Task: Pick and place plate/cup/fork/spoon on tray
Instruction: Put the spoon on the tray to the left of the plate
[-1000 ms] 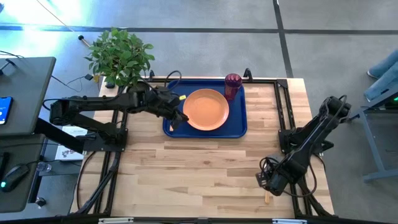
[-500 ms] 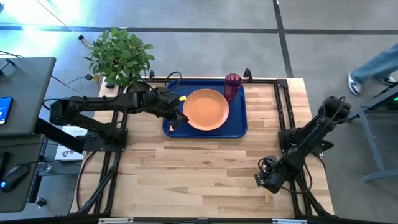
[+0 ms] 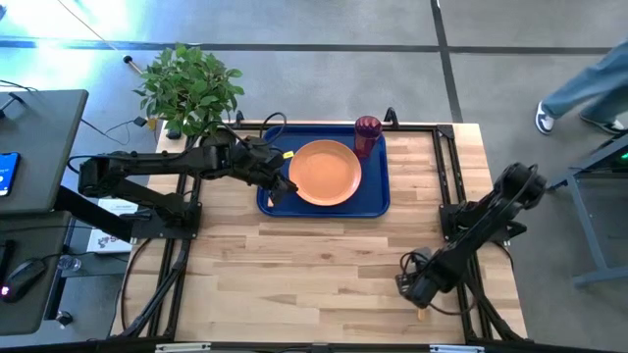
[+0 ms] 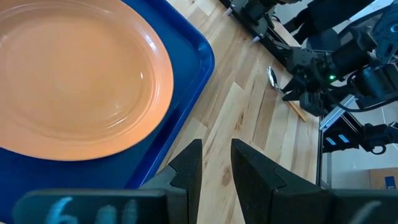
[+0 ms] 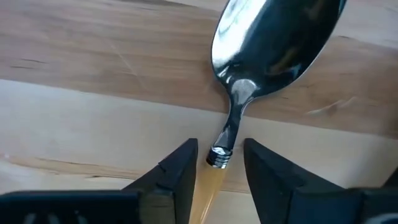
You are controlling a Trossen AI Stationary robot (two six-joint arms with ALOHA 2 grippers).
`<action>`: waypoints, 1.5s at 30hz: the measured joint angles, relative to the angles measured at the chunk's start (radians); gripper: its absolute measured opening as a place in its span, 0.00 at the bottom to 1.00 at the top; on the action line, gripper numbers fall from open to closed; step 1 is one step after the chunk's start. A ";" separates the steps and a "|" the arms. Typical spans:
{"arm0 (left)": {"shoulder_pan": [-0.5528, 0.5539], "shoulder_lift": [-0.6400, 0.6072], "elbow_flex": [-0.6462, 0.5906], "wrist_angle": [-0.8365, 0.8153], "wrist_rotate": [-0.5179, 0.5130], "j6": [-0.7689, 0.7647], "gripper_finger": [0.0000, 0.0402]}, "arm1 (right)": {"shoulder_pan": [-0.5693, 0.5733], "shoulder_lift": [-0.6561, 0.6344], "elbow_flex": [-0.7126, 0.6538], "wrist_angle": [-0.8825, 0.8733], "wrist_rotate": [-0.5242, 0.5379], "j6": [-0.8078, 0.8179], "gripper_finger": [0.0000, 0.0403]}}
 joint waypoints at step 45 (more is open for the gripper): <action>-0.226 0.000 -0.001 -0.126 0.000 -0.080 0.19 | -0.066 -0.002 0.475 -0.377 0.401 -0.108 0.04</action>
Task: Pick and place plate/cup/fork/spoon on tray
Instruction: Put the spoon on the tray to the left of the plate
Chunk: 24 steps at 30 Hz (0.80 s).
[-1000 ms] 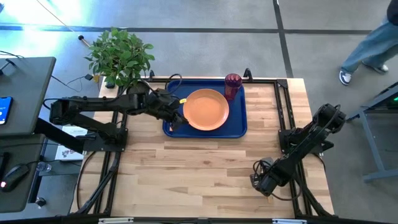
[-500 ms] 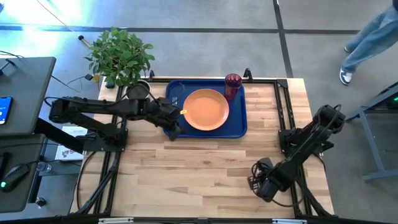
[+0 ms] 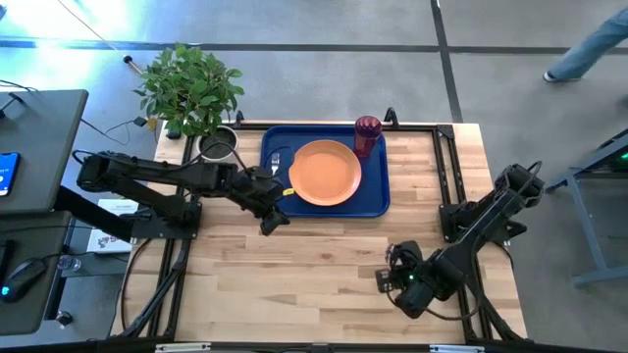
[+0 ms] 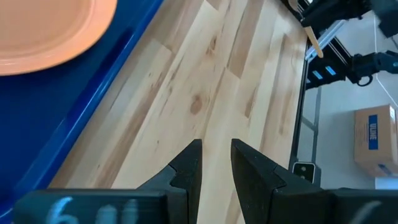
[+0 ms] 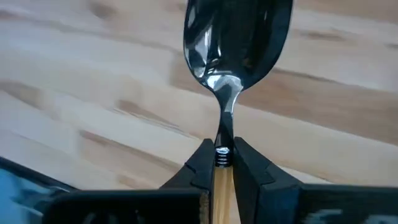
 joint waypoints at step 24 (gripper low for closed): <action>0.015 0.000 0.000 -0.070 0.001 0.237 0.19 | -0.420 0.128 0.463 0.033 0.174 -0.487 0.04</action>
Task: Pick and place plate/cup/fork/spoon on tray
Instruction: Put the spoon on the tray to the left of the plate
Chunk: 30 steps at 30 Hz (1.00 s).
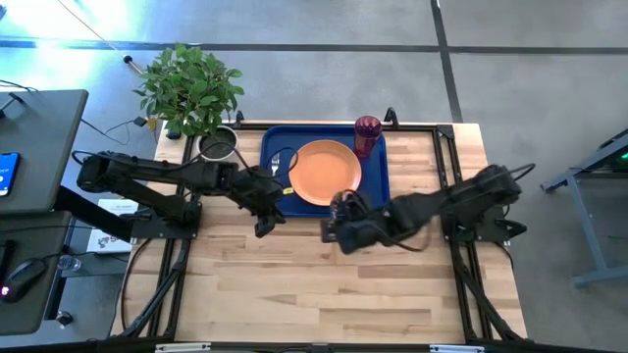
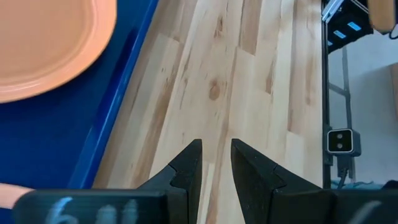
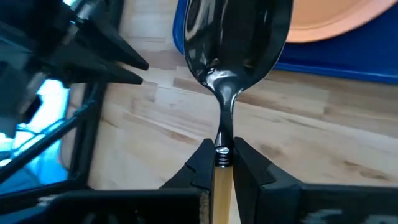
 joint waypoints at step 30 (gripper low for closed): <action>0.078 0.000 0.000 -0.155 -0.056 0.062 0.19 | -0.068 0.529 0.167 -0.090 -0.487 0.072 0.04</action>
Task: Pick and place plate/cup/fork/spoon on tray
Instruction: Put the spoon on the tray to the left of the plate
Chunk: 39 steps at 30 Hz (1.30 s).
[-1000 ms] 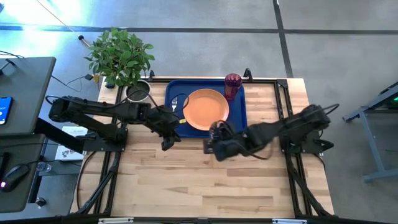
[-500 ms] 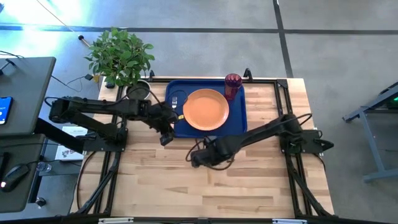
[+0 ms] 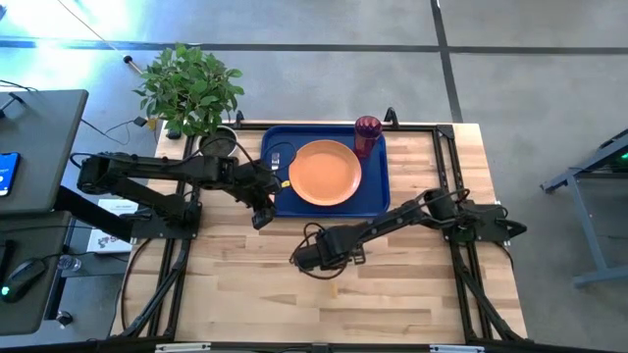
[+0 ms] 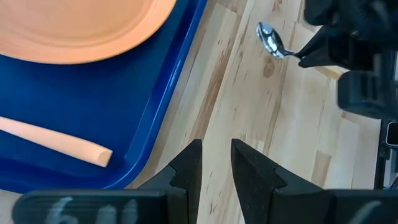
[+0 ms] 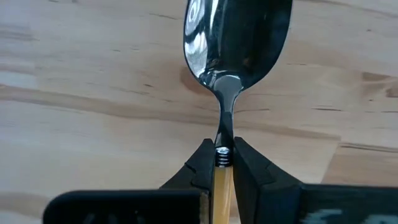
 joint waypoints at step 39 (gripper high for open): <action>0.000 -0.001 0.000 -0.008 0.000 0.011 0.19 | 0.000 0.073 0.000 0.094 -0.021 0.028 0.26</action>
